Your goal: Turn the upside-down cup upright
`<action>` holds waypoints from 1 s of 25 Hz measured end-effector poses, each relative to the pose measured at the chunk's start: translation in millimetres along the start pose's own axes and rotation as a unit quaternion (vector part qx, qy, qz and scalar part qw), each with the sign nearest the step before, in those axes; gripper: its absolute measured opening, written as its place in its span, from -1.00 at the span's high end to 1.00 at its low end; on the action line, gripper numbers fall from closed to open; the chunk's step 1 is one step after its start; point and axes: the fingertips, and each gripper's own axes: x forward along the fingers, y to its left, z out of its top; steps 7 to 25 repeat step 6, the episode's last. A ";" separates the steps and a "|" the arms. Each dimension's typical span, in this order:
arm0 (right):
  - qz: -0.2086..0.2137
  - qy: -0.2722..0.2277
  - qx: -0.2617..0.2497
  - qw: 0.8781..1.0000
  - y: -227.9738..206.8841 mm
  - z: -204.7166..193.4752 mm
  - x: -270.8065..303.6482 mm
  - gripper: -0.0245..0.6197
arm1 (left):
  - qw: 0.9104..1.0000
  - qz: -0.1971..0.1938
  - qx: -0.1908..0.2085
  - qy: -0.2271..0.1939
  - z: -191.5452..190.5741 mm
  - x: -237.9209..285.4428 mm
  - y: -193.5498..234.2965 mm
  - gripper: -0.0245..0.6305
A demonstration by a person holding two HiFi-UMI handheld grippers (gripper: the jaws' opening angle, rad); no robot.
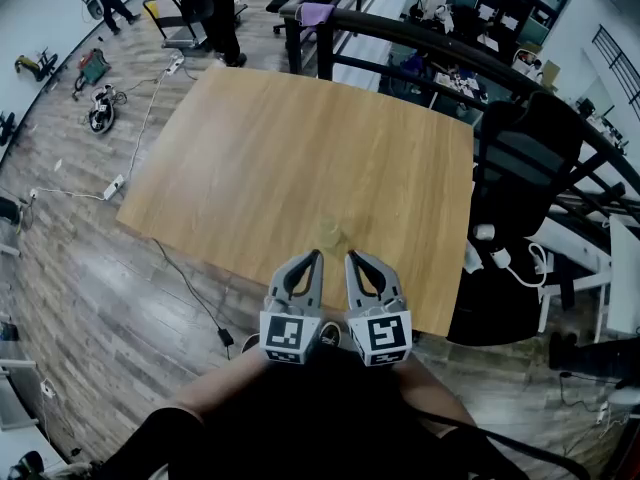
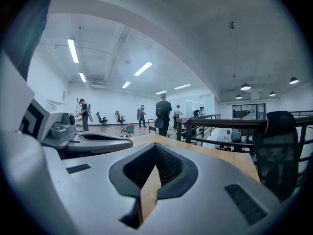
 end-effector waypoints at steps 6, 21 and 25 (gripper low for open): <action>-0.003 -0.010 -0.006 1.000 0.0 11.7 -6.2 0.89 | 1.000 0.000 0.006 -0.004 5.6 -6.2 -4.4 0.91; -0.003 -0.010 -0.006 1.000 0.0 11.7 -6.2 0.89 | 1.000 0.000 0.006 -0.004 5.6 -6.2 -4.4 0.91; -0.003 -0.010 -0.006 1.000 0.0 11.7 -6.2 0.89 | 1.000 0.000 0.006 -0.004 5.6 -6.2 -4.4 0.91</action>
